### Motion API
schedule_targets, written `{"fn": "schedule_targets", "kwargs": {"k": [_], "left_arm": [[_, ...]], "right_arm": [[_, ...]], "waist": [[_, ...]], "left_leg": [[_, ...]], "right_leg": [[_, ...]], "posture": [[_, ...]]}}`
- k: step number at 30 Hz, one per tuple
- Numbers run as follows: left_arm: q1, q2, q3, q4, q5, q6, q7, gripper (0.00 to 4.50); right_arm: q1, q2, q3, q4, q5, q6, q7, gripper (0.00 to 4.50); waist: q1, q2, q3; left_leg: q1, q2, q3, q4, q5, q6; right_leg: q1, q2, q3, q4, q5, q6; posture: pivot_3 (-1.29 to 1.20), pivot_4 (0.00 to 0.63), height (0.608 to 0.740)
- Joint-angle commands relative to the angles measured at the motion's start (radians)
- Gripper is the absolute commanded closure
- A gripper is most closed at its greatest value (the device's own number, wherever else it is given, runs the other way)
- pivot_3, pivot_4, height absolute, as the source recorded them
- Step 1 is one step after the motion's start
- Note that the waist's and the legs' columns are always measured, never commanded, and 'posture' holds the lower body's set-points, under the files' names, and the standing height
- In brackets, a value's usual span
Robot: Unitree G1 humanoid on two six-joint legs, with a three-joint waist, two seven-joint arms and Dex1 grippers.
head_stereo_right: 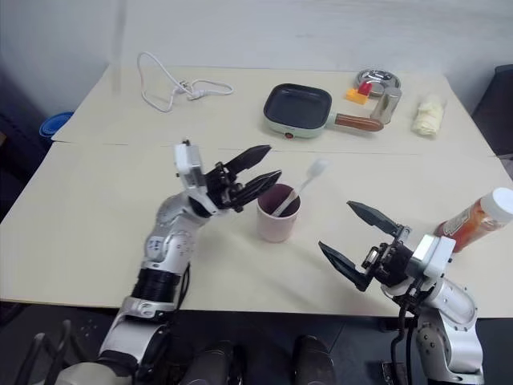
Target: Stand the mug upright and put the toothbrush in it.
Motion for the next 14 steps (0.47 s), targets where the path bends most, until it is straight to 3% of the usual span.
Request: {"fn": "schedule_targets", "kwargs": {"k": [1,5,8,14], "left_arm": [[0.089,0.155,0.043,-0.129,0.048,0.012,-0.014,1.59],[0.225,0.362,0.093,-0.178,0.132,-0.050,-0.061,1.59],[0.404,0.538,0.204,-0.180,0.169,-0.131,-0.128,1.59],[0.566,0.610,0.304,-0.203,0.196,-0.156,-0.059,1.59]], "right_arm": [[-0.028,-0.070,-0.030,0.064,0.021,0.029,0.077,0.00],[-0.077,-0.149,-0.031,0.192,0.004,0.016,0.205,0.00],[-0.160,-0.187,-0.013,0.323,-0.024,-0.011,0.308,0.00],[-0.245,-0.193,0.017,0.423,-0.088,-0.057,0.364,0.00]], "waist": [[-0.002,0.000,0.000],[-0.008,0.000,0.000],[-0.020,0.001,0.000],[-0.013,0.003,0.002]], "left_leg": [[0.000,0.001,0.000,0.000,0.000,0.000],[0.000,0.002,0.000,0.000,0.000,0.000],[0.000,0.002,0.000,0.000,0.000,0.000],[-0.001,-0.001,-0.003,-0.001,0.000,0.002]], "right_leg": [[0.000,0.000,0.000,0.000,0.000,0.000],[0.000,-0.001,0.000,0.000,0.000,0.000],[0.000,-0.002,0.000,0.000,0.000,0.000],[-0.001,-0.009,-0.006,0.000,-0.001,-0.002]], "posture": [[0.00,0.150,0.740],[0.00,0.150,0.740],[0.00,0.150,0.740],[0.00,0.150,0.740]]}}
